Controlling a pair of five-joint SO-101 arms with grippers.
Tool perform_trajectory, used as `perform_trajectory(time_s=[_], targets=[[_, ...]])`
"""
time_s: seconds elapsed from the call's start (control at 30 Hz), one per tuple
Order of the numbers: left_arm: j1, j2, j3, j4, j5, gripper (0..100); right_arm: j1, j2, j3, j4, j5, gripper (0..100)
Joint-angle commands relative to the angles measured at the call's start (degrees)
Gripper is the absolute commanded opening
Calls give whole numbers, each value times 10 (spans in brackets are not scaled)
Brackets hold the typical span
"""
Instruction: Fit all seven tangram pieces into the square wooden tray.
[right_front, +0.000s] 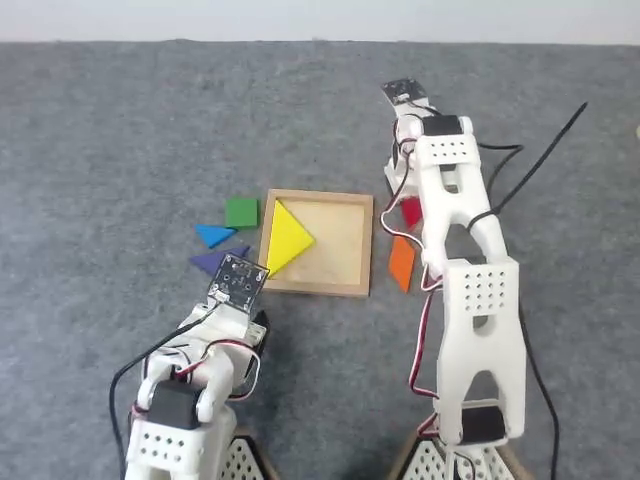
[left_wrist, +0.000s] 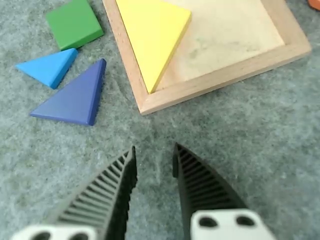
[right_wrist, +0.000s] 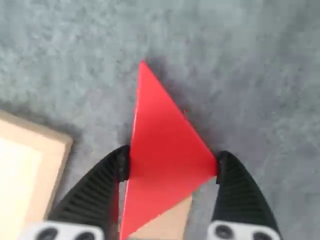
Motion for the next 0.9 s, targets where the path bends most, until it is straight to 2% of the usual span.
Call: perform_trajectory(time_s=[0.0,0.2,0.4,0.6,0.7,0.87], targets=[[-4,-10,-7,2,5,116,-15,-86,-8,60,-30,122],[-4,-10,-7,2,5,116,-56,-174,-8,118,-33,122],[-4,-10,-7,2,5,116,-93,-220,-8,171,-80,122],[-4,-10,-7,2,5,116,-22,-197,-4,133,-81,129],[-4,-10,-7,2,5,116,2,-146,-6,92,-81,195],[-4,-10,-7,2,5,116,2,-78,-8,51,-80,317]])
